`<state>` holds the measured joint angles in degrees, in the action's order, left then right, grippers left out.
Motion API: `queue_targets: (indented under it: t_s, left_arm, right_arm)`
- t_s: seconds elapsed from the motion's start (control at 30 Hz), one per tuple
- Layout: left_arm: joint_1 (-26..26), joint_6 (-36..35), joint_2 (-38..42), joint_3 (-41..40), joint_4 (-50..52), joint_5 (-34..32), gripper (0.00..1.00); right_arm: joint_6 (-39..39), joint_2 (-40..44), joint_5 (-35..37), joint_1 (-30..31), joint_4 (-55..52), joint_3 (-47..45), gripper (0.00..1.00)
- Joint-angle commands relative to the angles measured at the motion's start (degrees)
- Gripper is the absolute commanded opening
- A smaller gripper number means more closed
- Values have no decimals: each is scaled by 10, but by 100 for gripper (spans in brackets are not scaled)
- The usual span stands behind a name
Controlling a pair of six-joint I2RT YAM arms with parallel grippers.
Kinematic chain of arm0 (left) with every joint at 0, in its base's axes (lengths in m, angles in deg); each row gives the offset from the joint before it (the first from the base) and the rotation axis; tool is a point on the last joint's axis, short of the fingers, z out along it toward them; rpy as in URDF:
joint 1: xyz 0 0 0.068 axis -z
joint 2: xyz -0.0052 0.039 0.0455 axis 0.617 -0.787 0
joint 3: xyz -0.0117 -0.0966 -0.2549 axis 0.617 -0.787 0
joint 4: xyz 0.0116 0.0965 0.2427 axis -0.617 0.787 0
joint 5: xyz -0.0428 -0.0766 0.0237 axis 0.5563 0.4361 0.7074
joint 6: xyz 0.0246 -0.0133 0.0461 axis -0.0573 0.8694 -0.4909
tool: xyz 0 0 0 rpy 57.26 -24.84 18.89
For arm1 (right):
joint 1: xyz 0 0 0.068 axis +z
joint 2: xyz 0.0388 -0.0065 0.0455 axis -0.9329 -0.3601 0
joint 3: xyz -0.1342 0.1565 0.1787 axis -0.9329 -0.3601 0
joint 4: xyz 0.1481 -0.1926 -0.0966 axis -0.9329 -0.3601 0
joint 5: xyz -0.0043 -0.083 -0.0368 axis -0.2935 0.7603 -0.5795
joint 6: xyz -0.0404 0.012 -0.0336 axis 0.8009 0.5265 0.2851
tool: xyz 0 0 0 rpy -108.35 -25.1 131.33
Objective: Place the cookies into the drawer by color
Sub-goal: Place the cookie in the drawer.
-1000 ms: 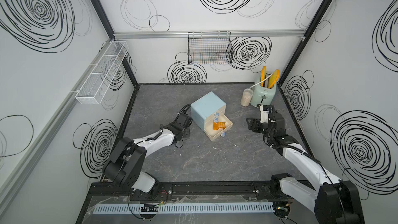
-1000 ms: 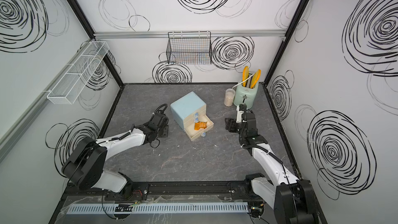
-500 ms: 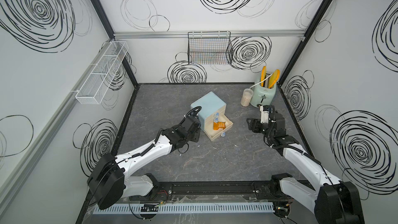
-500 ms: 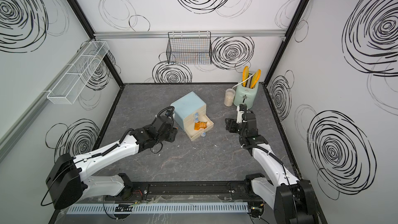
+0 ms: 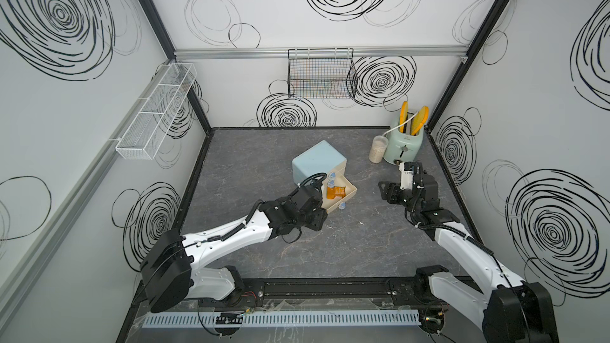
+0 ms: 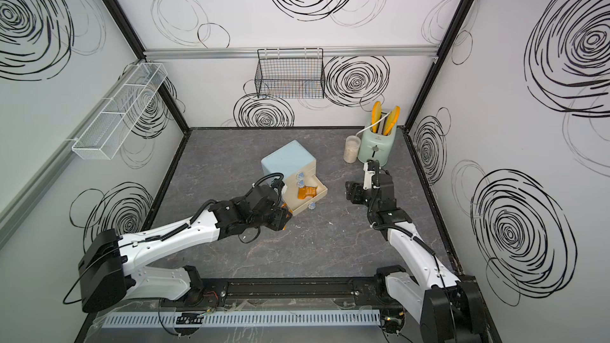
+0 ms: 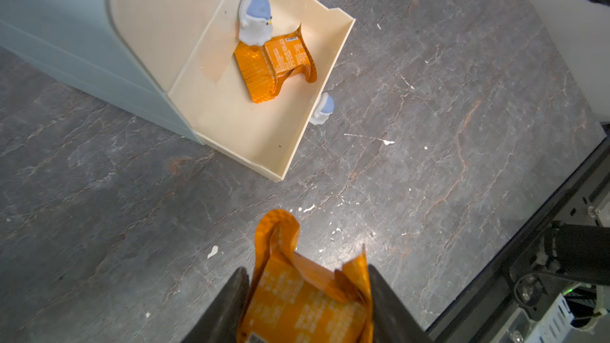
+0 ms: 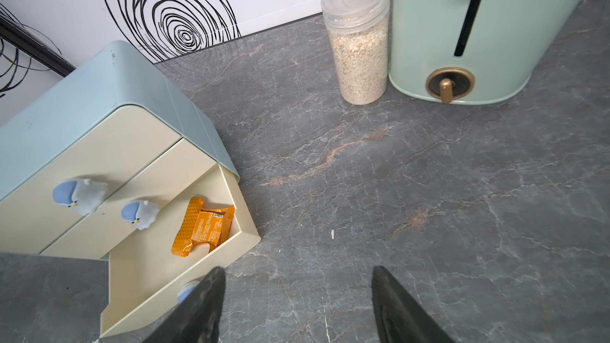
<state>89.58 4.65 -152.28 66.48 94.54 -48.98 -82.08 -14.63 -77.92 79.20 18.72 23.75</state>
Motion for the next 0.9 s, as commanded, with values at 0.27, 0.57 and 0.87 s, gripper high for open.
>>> queue_targets:
  t_s: [0.27, 0.57, 0.87]
  left_arm:
    - [-3, 142, -109, 97, -29, -40, 43]
    - [-6, 265, -192, 175, 49, -83, 43]
    - [-15, 310, -232, 209, 72, -101, 49]
  right_arm:
    - [-1, 25, 6, -7, -9, -9, 72]
    - [-1, 27, 0, -12, -6, -11, 72]
    - [-2, 30, -4, -20, -5, -16, 72]
